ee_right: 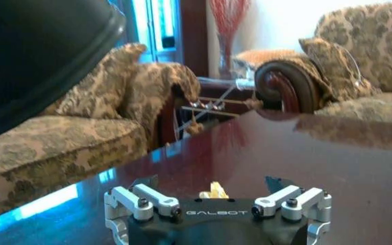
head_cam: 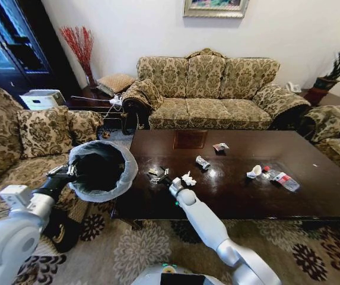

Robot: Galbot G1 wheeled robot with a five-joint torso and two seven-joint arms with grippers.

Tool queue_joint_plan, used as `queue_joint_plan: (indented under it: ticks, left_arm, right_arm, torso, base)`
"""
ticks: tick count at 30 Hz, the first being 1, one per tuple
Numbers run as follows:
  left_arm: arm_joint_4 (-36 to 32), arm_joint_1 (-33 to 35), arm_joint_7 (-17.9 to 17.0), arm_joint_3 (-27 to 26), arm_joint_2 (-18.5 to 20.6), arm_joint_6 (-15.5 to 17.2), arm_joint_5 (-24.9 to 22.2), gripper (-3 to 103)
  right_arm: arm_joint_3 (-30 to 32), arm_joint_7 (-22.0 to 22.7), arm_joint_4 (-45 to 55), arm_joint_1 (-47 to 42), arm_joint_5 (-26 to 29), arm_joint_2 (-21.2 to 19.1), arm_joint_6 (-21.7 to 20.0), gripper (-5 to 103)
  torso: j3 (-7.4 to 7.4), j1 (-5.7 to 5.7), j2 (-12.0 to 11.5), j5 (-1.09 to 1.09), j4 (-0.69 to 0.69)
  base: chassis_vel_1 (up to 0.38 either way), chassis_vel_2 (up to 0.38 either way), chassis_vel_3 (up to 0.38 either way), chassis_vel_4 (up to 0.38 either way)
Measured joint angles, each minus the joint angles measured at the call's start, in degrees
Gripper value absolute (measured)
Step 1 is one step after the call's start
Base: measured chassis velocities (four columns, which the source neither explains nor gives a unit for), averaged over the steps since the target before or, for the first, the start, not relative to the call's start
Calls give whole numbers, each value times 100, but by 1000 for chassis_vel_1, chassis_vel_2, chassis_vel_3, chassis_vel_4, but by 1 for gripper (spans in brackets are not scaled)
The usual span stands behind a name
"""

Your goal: Move to the front of the table and place the trash on the table into the trash bin.

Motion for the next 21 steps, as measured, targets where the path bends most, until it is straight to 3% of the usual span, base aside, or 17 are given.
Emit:
queue_joint_plan:
  ticks: [3,11,17,21]
  left_arm:
    - [16,0,0,28,25,0,-3,4]
    - [72,5,1,49,163,0,-26,4]
    - [110,-6,1,85,209,3,-39,4]
    - [112,-6,0,90,216,2,-40,4]
  right_arm:
    - [-48,123,-6,52,88,37,-256,102]
    - [-73,299,-346,248,192,277,-530,88]
    - [-49,478,-614,395,196,482,-820,62]
    - [-30,485,-665,419,226,513,-954,57]
  torso:
    - [0,0,0,0,0]
    - [0,0,0,0,0]
    - [0,0,0,0,1]
    - [0,0,0,0,0]
  base:
    - [0,0,0,0]
    - [0,0,0,0]
    - [0,0,0,0]
    - [0,0,0,0]
